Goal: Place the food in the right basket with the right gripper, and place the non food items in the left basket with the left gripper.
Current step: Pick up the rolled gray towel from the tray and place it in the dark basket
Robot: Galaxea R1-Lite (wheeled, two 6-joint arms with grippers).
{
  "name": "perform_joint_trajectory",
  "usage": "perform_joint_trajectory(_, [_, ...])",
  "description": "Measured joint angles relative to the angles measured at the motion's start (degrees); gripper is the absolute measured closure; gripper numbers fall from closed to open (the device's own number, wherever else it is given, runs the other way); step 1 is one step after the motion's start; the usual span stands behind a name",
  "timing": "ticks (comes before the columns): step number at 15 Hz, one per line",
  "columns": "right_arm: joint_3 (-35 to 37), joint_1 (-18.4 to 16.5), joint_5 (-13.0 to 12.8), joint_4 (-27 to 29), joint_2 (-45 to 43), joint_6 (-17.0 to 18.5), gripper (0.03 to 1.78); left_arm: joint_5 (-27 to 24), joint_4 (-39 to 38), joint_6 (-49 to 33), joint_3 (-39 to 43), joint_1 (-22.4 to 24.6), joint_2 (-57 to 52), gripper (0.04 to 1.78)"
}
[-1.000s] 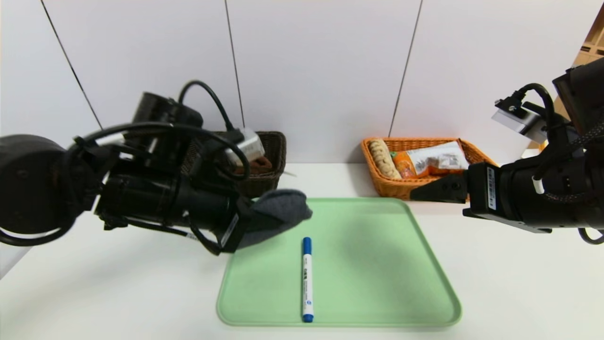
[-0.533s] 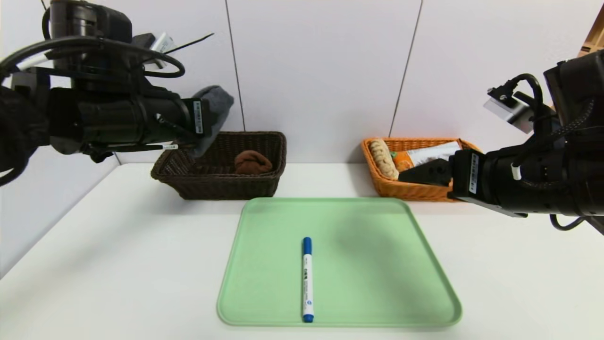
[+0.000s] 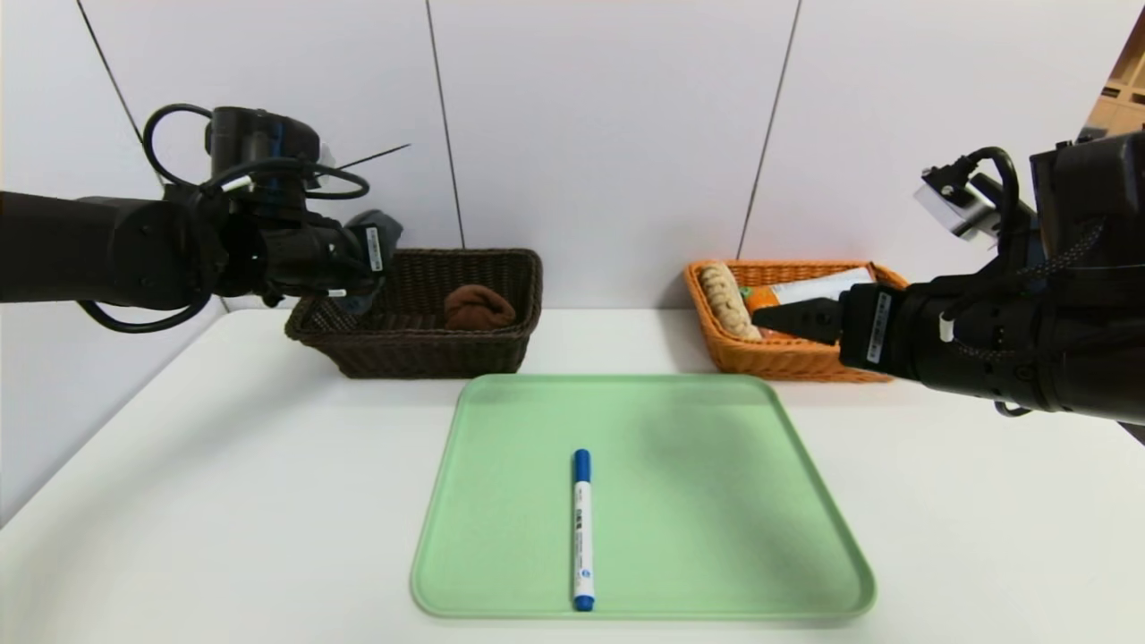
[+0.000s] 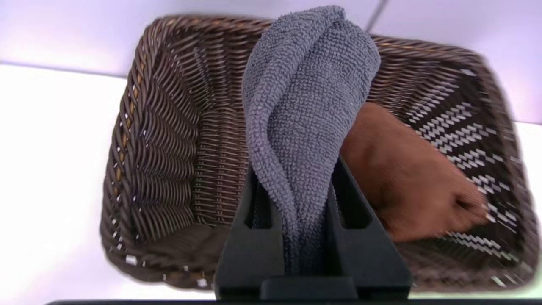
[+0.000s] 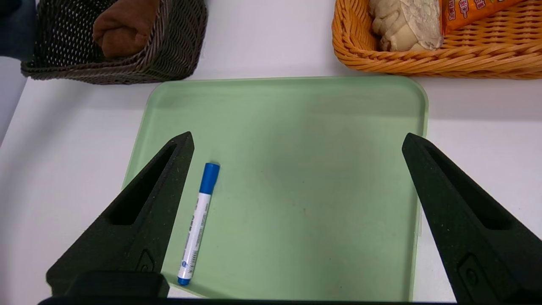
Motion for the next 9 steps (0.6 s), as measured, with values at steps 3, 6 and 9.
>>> perform_joint_trajectory(3, [0.3, -0.3, 0.0, 0.0, -0.1, 0.2, 0.11, -0.4, 0.1, -0.4, -1.3, 0.5, 3.2, 1.54])
perform_joint_trajectory(6, [0.4, -0.4, 0.0, 0.0, -0.1, 0.2, 0.11, -0.3, 0.1, -1.7, -2.8, 0.9, 5.3, 1.16])
perform_joint_trajectory(9, [0.4, -0.4, 0.1, 0.0, -0.1, 0.2, 0.11, -0.2, 0.1, -2.2, -3.3, 1.2, 6.3, 0.83])
